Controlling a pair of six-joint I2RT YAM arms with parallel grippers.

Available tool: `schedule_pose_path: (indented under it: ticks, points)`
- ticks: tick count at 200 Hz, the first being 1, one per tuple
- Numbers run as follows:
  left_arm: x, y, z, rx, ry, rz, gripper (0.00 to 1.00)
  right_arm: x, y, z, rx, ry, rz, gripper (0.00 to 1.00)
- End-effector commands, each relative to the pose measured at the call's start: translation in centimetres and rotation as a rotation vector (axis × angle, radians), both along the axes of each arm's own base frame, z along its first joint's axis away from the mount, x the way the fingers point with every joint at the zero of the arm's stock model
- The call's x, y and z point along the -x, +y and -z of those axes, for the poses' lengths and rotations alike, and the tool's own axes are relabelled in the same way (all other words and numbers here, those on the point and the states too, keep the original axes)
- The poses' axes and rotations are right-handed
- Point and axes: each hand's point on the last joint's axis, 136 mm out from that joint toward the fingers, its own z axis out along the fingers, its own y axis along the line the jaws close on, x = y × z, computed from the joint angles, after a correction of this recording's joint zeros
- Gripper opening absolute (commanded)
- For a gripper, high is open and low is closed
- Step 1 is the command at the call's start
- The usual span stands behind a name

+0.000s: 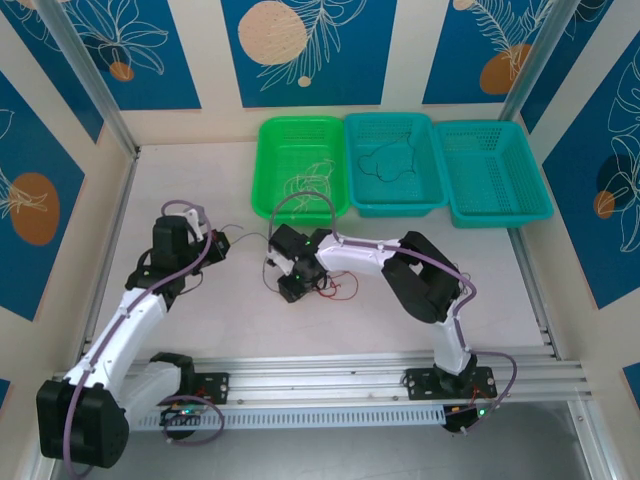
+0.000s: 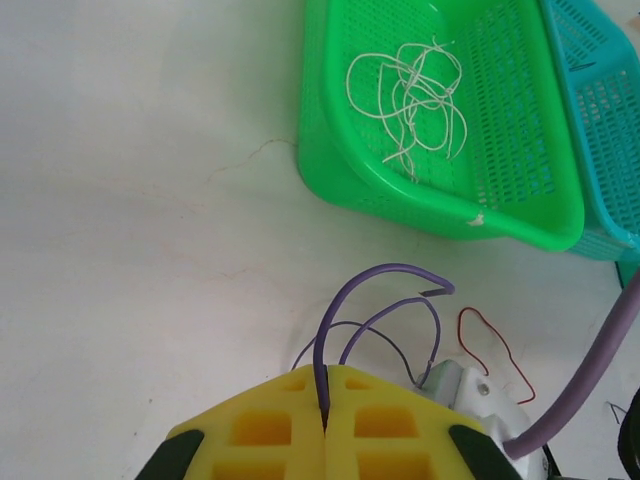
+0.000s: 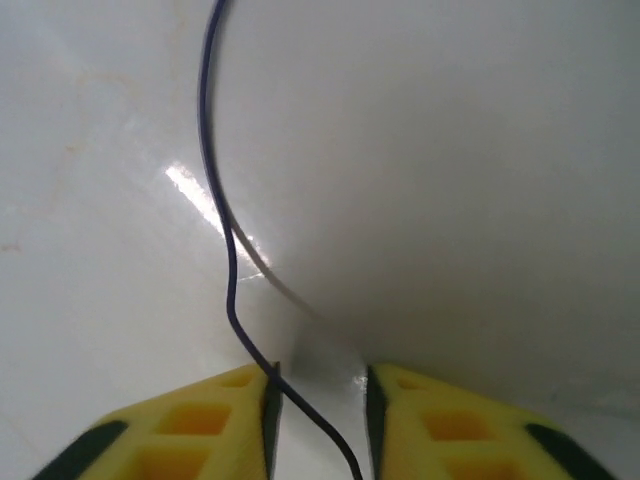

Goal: Untangle the cables

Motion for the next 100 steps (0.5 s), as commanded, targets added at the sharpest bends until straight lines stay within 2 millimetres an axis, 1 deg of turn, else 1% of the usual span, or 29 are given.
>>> schedule_pose_path:
  ticks: [1,10,16,22,25,27,36,45,47,51,78,88,100]
  points:
    - [-0.5,-0.4,-0.8,0.002,-0.03,0.012,0.0,0.7,-0.9,0.5,0.046,0.017,-0.008,0.1]
    - [-0.6,-0.5,-0.9,0.005,-0.04,0.019,0.0,0.7,-0.6,-0.3,0.014,0.012,-0.001,0.0]
    - [-0.6,-0.6,-1.0,0.007,-0.049,0.025,0.0,0.9,-0.2,-1.0,-0.026,0.018,-0.001,0.0]
    - [-0.6,-0.7,-1.2,0.01,-0.061,0.028,0.0,1.0,0.2,-2.2,-0.08,0.022,0.001,0.0]
    - [-0.6,-0.8,-1.2,0.012,-0.067,0.033,0.03,1.1,0.3,-2.4,-0.095,0.025,0.001,0.0]
    - [-0.6,-0.8,-1.4,0.014,-0.074,0.035,0.06,1.0,0.4,-3.2,-0.123,0.022,0.006,0.0]
    - [-0.5,-0.9,-1.8,0.027,-0.102,0.041,0.18,1.0,0.6,-5.0,-0.203,0.029,0.022,0.0]
    - [-0.4,-1.2,-2.4,0.044,-0.137,0.054,0.34,0.5,0.3,-7.0,-0.279,0.033,0.055,0.0]
    - [-0.4,-1.2,-2.4,0.049,-0.143,0.056,0.36,0.4,0.2,-7.2,-0.293,0.037,0.065,0.0]
    - [-0.3,-1.4,-2.6,0.057,-0.158,0.063,0.41,0.0,-0.1,-8.2,-0.333,0.035,0.084,0.0]
    - [0.7,-2.4,-3.8,0.1,-0.257,0.132,0.56,-1.7,-2.4,-13.7,-0.592,0.052,0.204,0.0]
    - [1.1,-3.0,-4.1,0.125,-0.286,0.169,0.62,-2.2,-3.2,-15.1,-0.667,0.055,0.241,0.0]
    - [1.6,-3.8,-4.2,0.163,-0.304,0.208,0.65,-2.6,-4.1,-16.4,-0.733,0.059,0.279,0.0]
